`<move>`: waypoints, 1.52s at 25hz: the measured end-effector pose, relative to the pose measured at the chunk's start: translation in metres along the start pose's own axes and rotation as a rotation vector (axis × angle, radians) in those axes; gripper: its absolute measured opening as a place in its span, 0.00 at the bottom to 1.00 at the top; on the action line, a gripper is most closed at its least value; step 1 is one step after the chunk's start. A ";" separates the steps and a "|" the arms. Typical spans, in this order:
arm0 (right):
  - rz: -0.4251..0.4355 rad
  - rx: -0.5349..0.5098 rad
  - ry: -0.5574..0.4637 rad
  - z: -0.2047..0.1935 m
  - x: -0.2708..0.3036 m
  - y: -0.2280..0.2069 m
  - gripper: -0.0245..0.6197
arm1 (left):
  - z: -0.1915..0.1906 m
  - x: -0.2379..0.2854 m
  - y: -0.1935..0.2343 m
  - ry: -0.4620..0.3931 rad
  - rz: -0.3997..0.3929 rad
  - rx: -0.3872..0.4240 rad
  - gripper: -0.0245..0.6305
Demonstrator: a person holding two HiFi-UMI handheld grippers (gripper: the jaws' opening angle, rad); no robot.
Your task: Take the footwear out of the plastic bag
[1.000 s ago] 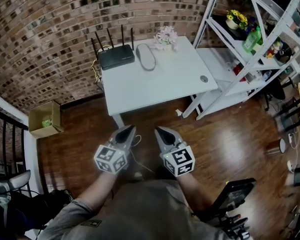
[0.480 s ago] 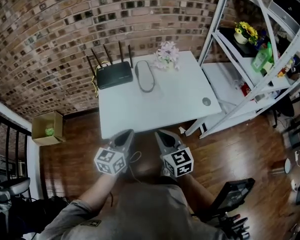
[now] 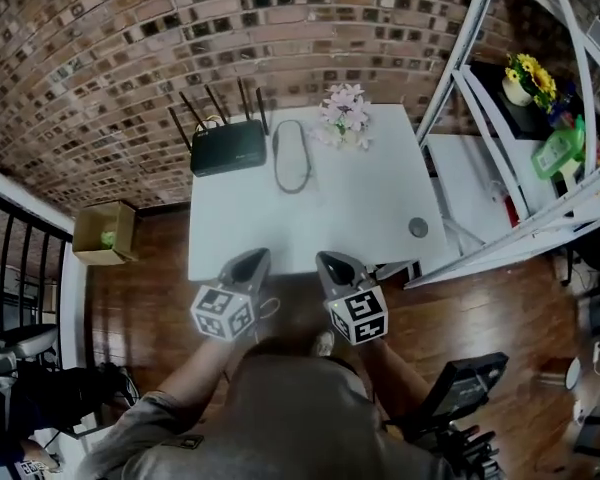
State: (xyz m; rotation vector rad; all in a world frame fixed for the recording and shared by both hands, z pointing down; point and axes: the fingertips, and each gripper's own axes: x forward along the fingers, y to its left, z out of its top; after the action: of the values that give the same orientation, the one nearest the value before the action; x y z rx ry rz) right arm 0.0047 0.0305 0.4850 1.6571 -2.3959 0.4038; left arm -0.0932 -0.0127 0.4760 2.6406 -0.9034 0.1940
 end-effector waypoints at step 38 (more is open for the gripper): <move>0.125 -0.677 0.390 -0.070 0.215 -0.081 0.33 | -0.041 0.100 0.128 0.158 0.148 -0.099 0.04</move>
State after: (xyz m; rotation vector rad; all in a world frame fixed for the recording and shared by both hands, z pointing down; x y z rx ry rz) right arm 0.0055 -0.1627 0.6281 1.0242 -2.0227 -0.0714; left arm -0.0935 -0.1494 0.5730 2.4301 -1.0270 0.3793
